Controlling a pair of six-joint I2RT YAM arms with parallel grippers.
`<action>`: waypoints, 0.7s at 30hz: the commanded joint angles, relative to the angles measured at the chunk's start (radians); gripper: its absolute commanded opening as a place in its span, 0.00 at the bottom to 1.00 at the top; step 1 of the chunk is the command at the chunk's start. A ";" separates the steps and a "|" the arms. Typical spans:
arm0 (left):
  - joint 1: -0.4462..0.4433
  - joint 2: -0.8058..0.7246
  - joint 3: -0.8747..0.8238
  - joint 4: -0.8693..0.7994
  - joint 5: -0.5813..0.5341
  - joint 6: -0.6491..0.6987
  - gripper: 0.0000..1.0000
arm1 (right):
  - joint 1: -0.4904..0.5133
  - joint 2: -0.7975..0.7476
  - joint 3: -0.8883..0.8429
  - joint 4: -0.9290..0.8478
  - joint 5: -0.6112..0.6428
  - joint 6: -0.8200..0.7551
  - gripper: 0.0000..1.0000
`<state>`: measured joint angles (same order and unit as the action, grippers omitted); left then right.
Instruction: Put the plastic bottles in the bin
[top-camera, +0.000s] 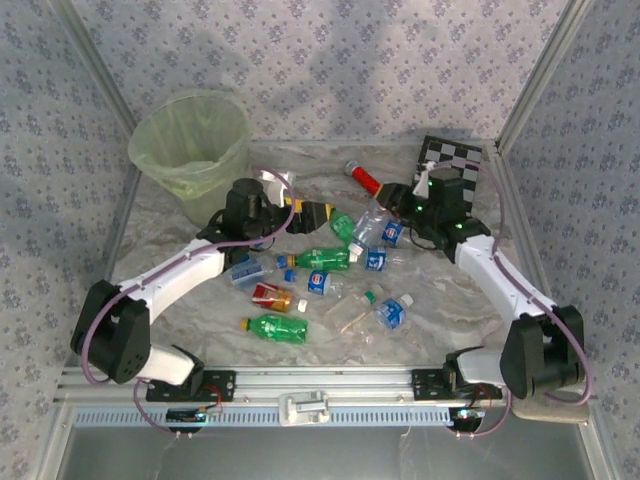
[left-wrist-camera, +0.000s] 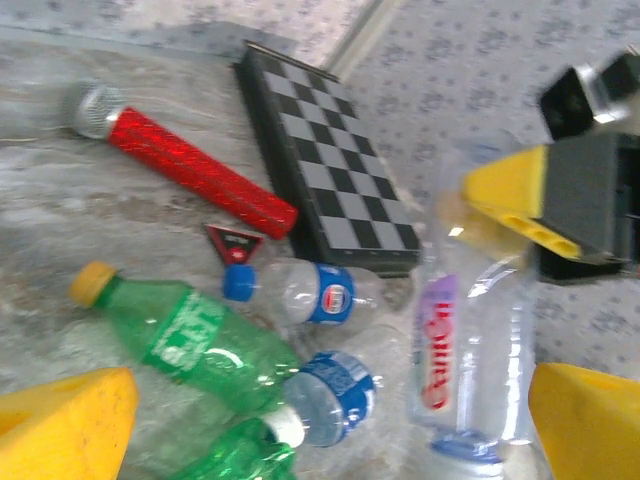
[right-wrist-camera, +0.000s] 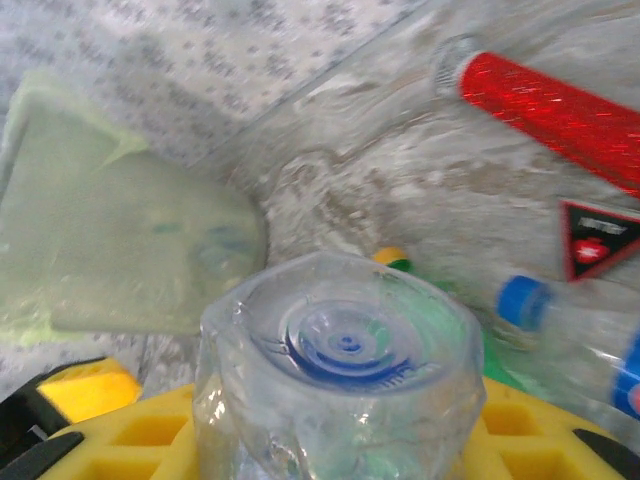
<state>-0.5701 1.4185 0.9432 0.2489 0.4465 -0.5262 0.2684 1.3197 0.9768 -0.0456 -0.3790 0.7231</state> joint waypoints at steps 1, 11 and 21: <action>-0.018 0.023 0.043 0.082 0.140 0.004 1.00 | 0.043 0.049 0.079 0.071 -0.057 -0.061 0.38; -0.063 0.108 0.136 -0.031 0.239 0.084 1.00 | 0.090 0.145 0.173 0.142 -0.150 -0.054 0.38; -0.073 0.176 0.185 -0.045 0.238 0.084 0.98 | 0.107 0.162 0.186 0.157 -0.183 -0.047 0.40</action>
<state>-0.6361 1.5810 1.0863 0.2081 0.6586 -0.4610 0.3717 1.4803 1.1267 0.0807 -0.5316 0.6865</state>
